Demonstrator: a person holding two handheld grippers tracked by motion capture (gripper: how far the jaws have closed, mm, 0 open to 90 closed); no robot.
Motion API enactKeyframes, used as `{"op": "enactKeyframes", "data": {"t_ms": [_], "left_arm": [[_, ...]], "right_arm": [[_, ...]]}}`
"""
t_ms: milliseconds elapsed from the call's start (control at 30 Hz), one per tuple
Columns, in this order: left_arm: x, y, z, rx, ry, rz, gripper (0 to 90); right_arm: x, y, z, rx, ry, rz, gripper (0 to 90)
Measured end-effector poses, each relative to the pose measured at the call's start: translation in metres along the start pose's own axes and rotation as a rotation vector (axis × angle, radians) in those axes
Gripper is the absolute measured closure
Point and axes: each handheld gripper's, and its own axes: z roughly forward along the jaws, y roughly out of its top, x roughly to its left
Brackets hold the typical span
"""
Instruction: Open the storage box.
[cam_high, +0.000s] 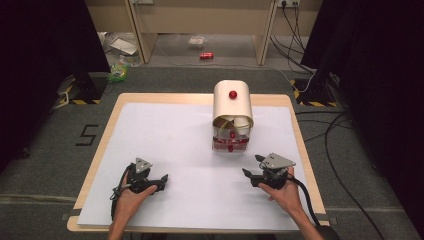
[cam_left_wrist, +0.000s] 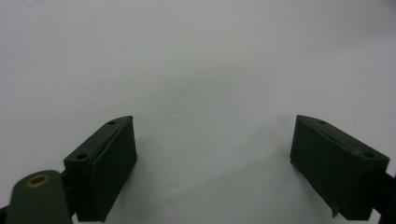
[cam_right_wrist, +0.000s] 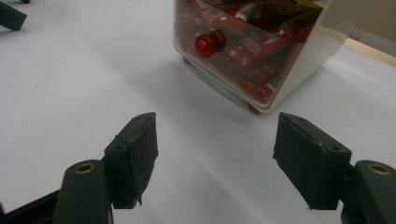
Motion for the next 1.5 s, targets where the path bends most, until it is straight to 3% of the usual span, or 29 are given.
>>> {"op": "enactKeyframes", "data": {"t_ms": [333,600,667,867,1500], "left_arm": [[0.000,0.000,0.000,0.000,0.000,0.000,13.7],[0.000,0.000,0.000,0.000,0.000,0.000,13.7],[0.000,0.000,0.000,0.000,0.000,0.000,13.7],[0.000,0.000,0.000,0.000,0.000,0.000,13.7],[0.000,0.000,0.000,-0.001,0.000,-0.002,13.7]], "right_arm": [[0.006,0.011,0.009,-0.039,0.006,-0.027,31.1],[0.011,0.021,0.017,-0.071,0.015,-0.077,32.1],[0.012,0.023,0.019,-0.083,0.036,-0.055,32.4],[0.010,0.030,0.024,-0.113,0.028,-0.071,32.8],[0.011,0.044,0.039,-0.125,0.014,-0.138,33.3]]}}
